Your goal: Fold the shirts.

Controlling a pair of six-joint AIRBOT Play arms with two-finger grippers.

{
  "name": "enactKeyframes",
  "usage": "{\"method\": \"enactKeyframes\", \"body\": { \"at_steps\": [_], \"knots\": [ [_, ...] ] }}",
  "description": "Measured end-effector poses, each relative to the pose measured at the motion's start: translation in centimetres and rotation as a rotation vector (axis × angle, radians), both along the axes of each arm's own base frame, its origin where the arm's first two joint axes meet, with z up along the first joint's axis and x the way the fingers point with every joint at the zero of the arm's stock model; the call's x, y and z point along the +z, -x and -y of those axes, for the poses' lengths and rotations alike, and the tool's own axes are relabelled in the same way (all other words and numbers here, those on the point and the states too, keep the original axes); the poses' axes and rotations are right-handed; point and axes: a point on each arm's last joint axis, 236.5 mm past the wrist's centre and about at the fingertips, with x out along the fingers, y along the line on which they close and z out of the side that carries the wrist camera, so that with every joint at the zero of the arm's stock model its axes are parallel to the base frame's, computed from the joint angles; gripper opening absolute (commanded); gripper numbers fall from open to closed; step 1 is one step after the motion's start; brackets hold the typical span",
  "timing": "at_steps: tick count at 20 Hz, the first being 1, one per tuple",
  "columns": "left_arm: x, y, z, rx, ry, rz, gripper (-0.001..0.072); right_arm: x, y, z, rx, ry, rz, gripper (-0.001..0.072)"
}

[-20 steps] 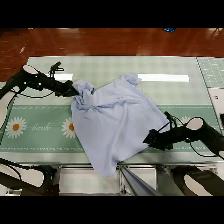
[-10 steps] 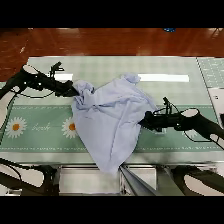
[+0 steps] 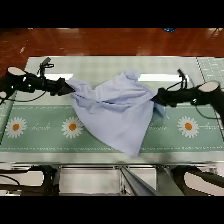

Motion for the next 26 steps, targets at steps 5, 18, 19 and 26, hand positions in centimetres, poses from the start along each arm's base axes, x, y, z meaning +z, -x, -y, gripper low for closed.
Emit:
{"method": "enactKeyframes", "body": {
  "at_steps": [5,18,19,26],
  "knots": [
    [0.5,8.7,3.5,0.076,0.106,-0.007,0.0019,2.8,-8.1,3.8,0.0,0.068,0.076,0.0019],
    [2.4,11.9,4.6,0.122,0.132,0.067,0.0508,5.0,-13.3,6.0,-0.021,0.015,0.084,0.0415],
    [4.3,10.2,2.6,0.159,0.127,0.113,0.0508,6.4,-12.7,7.9,-0.037,0.038,0.1,0.0415],
    [4.2,6.4,-9.5,0.397,0.039,0.068,0.0507,3.5,-0.4,16.9,-0.215,0.182,-0.048,0.0414]
  ]
}}
